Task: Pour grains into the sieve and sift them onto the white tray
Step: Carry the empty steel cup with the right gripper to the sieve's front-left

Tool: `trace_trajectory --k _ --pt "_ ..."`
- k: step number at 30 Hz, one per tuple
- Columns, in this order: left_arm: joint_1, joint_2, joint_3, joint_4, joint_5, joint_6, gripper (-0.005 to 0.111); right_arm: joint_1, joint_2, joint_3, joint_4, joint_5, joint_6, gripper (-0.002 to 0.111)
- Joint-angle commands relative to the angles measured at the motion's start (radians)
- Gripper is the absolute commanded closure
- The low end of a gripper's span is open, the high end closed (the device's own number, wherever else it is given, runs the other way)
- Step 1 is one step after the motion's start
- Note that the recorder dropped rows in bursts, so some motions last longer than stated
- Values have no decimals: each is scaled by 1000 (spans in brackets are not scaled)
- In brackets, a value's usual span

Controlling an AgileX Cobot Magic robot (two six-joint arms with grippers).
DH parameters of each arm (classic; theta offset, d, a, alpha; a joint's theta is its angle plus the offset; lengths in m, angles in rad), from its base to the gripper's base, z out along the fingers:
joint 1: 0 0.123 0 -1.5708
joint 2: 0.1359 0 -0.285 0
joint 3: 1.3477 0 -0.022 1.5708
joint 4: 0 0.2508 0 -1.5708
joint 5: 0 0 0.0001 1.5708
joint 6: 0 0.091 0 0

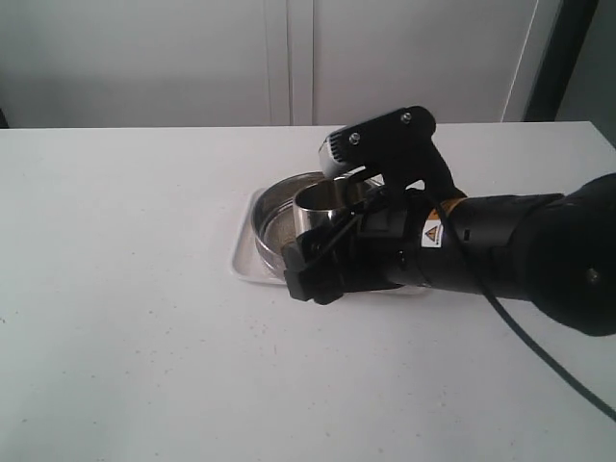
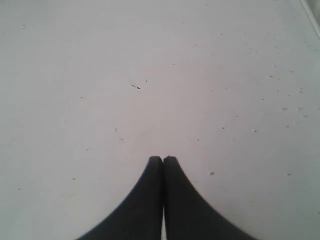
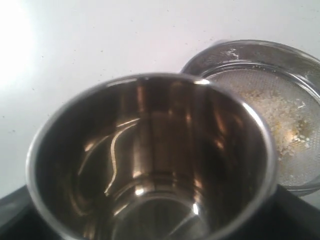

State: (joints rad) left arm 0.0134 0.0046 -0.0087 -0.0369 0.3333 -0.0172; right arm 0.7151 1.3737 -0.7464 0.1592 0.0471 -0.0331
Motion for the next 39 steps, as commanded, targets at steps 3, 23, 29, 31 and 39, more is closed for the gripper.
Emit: trace_trajectory --k 3,23,29,31,39 --pt "4 -5 9 -6 3 -2 107 22 -11 -1 -20 8 33 108" --pt "4 -5 9 -6 3 -2 107 22 -53 -130 -11 217 -68 108" --pt "4 -5 9 -6 3 -2 107 22 -53 -44 -30 92 -61 108" --pt "4 -5 9 -6 3 -2 107 22 -53 -30 -25 120 -56 108" --pt "4 -5 9 -6 3 -2 107 22 -53 -94 47 352 -105 108"
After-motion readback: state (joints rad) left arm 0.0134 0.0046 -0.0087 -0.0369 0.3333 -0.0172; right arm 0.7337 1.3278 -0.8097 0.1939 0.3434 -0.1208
